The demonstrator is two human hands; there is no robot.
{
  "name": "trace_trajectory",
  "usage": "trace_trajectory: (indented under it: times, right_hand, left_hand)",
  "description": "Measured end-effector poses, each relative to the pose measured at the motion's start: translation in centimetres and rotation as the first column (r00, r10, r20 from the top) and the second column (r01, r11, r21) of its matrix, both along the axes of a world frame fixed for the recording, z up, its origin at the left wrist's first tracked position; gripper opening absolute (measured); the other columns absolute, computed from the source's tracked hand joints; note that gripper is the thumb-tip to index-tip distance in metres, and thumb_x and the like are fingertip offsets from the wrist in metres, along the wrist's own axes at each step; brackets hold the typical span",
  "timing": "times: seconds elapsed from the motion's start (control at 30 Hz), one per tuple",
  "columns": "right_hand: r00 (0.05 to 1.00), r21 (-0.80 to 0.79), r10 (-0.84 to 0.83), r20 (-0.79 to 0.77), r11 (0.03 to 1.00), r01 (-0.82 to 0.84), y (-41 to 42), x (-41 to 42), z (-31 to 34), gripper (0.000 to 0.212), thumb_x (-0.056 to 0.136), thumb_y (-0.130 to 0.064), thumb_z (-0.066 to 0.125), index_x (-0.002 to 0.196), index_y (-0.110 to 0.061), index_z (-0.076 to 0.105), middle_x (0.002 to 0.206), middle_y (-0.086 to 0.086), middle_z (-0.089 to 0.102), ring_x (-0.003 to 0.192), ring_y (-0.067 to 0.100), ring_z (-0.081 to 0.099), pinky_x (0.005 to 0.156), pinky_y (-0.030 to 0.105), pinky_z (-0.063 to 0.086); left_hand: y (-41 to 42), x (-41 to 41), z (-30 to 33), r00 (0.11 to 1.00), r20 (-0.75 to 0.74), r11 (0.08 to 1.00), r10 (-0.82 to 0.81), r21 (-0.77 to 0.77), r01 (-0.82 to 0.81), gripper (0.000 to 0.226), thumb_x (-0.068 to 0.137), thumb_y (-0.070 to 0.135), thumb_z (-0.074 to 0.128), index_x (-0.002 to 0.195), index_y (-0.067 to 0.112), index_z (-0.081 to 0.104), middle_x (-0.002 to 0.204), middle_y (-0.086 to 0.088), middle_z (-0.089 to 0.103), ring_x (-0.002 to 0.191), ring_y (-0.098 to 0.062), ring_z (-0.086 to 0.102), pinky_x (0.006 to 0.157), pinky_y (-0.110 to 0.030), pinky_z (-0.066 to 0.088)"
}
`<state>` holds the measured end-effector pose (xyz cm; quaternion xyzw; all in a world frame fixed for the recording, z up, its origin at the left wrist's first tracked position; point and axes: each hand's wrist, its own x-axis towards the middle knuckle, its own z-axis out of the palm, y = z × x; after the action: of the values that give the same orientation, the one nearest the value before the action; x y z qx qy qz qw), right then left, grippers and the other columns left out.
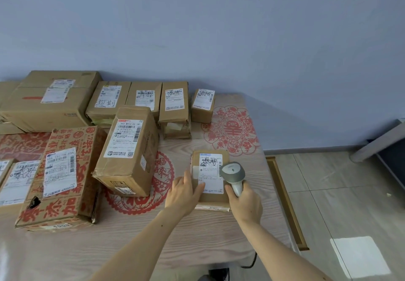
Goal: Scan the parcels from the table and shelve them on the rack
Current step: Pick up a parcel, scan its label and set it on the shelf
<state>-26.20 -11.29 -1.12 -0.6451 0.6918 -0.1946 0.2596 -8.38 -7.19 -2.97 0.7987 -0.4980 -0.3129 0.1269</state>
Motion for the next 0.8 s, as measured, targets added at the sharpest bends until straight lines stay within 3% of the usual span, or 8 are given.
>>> trace_trajectory:
  times: [0.07,0.17,0.27,0.33,0.43,0.53,0.73,0.8]
  right_hand:
    - [1.000,0.014,0.021,-0.011,1.000,-0.021,-0.5,-0.2,-0.1,0.024,0.090,-0.043,0.069,0.087,-0.022,0.058,0.070,-0.006,0.060,0.058,0.007,0.050,0.046,0.018,0.028]
    - [0.998,0.029,0.064,0.018,0.998,-0.064,-1.0,-0.5,-0.5,0.026,0.090,-0.045,0.068,0.095,-0.021,0.061,0.074,-0.007,0.061,0.065,0.011,0.055,0.048,0.019,0.032]
    - [0.989,0.048,0.124,0.076,0.991,-0.128,-1.3,-0.9,-0.9,0.025,0.089,-0.043,0.070,0.100,-0.023,0.061,0.076,-0.009,0.063,0.069,0.010,0.057,0.053,0.021,0.037]
    - [0.987,0.063,0.135,0.089,0.988,-0.141,-1.5,-1.0,-0.9,0.025,0.088,-0.042,0.071,0.101,-0.023,0.061,0.076,-0.010,0.062,0.070,0.011,0.057,0.054,0.022,0.038]
    - [0.986,0.060,0.132,0.098,0.989,-0.139,-1.6,-0.8,-0.6,0.025,0.087,-0.042,0.072,0.099,-0.023,0.062,0.071,-0.013,0.059,0.068,0.011,0.056,0.055,0.024,0.038]
    - [0.985,0.048,0.126,0.119,0.990,-0.132,-1.7,-0.8,0.0,0.023,0.086,-0.042,0.073,0.093,-0.023,0.062,0.069,-0.013,0.060,0.069,0.013,0.059,0.057,0.027,0.040]
    - [0.977,-0.041,0.131,0.170,0.991,-0.125,-2.1,-0.2,2.5,0.022,0.083,-0.039,0.076,0.081,-0.026,0.058,0.063,-0.011,0.060,0.064,0.014,0.062,0.052,0.027,0.041]
    - [0.975,-0.077,0.137,0.175,0.989,-0.126,-2.3,0.2,3.6,0.022,0.083,-0.040,0.075,0.084,-0.026,0.059,0.064,-0.010,0.062,0.065,0.016,0.063,0.054,0.030,0.047]
  left_hand:
    - [-0.9,0.5,-0.3,1.000,-0.023,0.998,-0.011,0.069,0.013,0.076,0.094,0.072,0.027,0.147,0.018,0.030,0.140,-0.010,0.053,0.134,-0.029,0.042,0.101,-0.051,0.046]
    - [-1.7,1.2,-0.6,0.994,-0.106,0.990,-0.011,0.138,0.026,0.109,0.070,0.097,0.012,0.148,0.022,0.029,0.126,-0.009,0.063,0.112,-0.029,0.060,0.093,-0.048,0.052]
    - [-2.0,1.6,-1.2,0.988,-0.152,0.981,-0.017,0.191,0.047,0.127,0.054,0.106,0.009,0.145,0.021,0.033,0.127,-0.008,0.064,0.111,-0.029,0.063,0.098,-0.049,0.050]
    - [-2.1,1.3,-0.7,0.985,-0.172,0.978,-0.009,0.206,0.045,0.115,0.063,0.102,0.018,0.141,0.019,0.037,0.129,-0.008,0.062,0.114,-0.029,0.061,0.100,-0.049,0.049]
    - [-2.1,1.0,0.2,0.968,-0.251,0.982,0.002,0.184,0.046,0.077,0.088,0.079,0.037,0.134,0.017,0.040,0.129,-0.008,0.062,0.114,-0.027,0.061,0.099,-0.045,0.049]
    - [-2.1,1.0,0.8,0.941,-0.339,0.987,0.018,0.157,0.038,0.056,0.097,0.064,0.041,0.127,0.017,0.038,0.125,-0.006,0.060,0.108,-0.022,0.061,0.094,-0.040,0.049]
    - [-2.3,1.6,3.5,0.875,-0.481,0.998,0.053,0.064,-0.026,0.054,0.099,0.058,0.045,0.126,0.013,0.032,0.122,-0.001,0.053,0.104,-0.013,0.058,0.080,-0.031,0.052]
    - [-2.3,1.7,4.2,0.853,-0.518,0.997,0.068,0.009,-0.074,0.058,0.097,0.060,0.048,0.128,0.014,0.030,0.127,0.001,0.051,0.113,-0.015,0.056,0.094,-0.037,0.051]
